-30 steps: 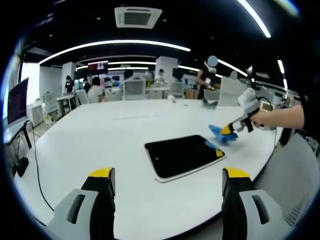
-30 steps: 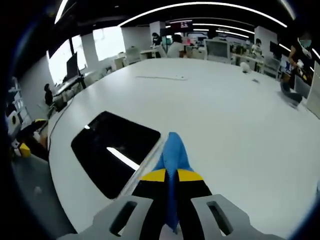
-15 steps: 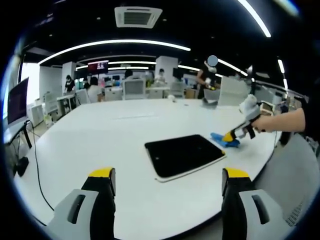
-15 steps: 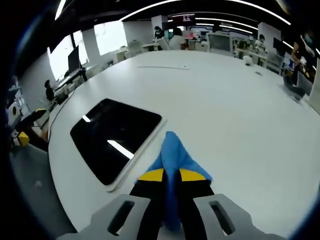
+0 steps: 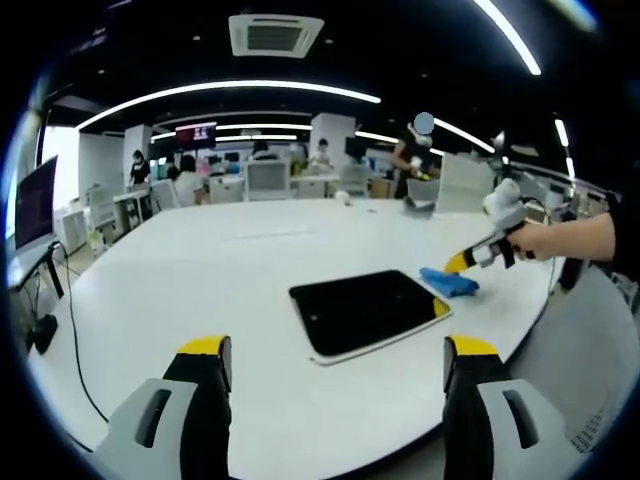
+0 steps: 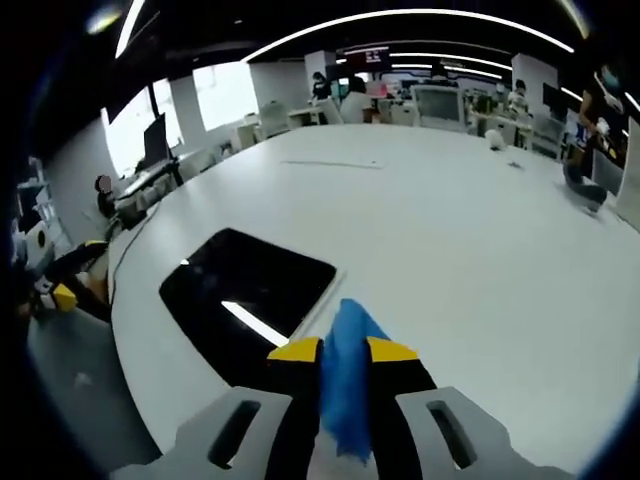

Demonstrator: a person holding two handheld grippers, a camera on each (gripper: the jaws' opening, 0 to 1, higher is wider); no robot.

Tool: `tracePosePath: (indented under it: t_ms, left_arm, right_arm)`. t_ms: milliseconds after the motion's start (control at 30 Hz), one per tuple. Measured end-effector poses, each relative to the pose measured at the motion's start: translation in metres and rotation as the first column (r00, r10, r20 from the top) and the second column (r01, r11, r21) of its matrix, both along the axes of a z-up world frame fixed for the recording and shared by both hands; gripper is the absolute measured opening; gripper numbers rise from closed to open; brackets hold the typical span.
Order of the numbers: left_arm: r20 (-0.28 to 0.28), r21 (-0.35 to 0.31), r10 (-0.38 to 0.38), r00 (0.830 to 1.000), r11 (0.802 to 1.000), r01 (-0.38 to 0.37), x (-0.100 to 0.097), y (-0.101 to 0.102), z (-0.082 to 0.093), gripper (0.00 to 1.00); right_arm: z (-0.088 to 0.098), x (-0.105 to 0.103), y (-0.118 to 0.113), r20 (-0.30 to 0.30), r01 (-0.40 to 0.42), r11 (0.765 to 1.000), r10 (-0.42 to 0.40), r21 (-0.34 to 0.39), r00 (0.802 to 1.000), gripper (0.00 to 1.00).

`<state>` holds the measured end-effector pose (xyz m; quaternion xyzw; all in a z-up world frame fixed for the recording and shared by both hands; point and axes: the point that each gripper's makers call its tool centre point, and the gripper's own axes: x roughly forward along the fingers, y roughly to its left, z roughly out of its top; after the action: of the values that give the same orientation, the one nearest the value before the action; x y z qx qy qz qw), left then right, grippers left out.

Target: Wipe the mirror surface with the cleaning cloth until all visible marks leave the cleaned area.

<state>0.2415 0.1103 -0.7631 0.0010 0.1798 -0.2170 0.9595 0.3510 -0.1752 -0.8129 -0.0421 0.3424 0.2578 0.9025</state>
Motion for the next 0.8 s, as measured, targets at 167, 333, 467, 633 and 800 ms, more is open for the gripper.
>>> tracePosePath:
  t_ms: [167, 333, 467, 633, 800]
  left_arm:
    - [-0.001, 0.000, -0.002, 1.000, 1.000, 0.002, 0.000, 0.000, 0.000, 0.88]
    - [-0.001, 0.000, 0.000, 1.000, 1.000, 0.000, 0.000, 0.000, 0.000, 0.88]
    - [0.001, 0.001, 0.001, 1.000, 1.000, -0.001, 0.000, 0.000, 0.000, 0.88]
    - [-0.001, 0.004, -0.002, 1.000, 1.000, 0.002, 0.000, 0.000, 0.000, 0.88]
    - [-0.002, 0.005, -0.003, 1.000, 1.000, 0.003, 0.000, 0.000, -0.001, 0.88]
  right_arm:
    - [0.006, -0.005, -0.001, -0.007, 0.006, 1.000, -0.006, 0.021, 1.000, 0.22]
    - [0.013, -0.011, -0.005, 0.001, 0.014, 0.999, -0.014, 0.029, 1.000, 0.25]
    - [0.019, -0.019, -0.007, 0.010, 0.031, 0.998, -0.031, 0.050, 0.999, 0.28]
    - [0.026, -0.034, -0.011, 0.016, 0.049, 0.997, -0.050, 0.051, 0.999, 0.36]
    - [0.043, -0.045, -0.020, 0.082, 0.054, 0.998, -0.056, 0.033, 0.995, 0.48]
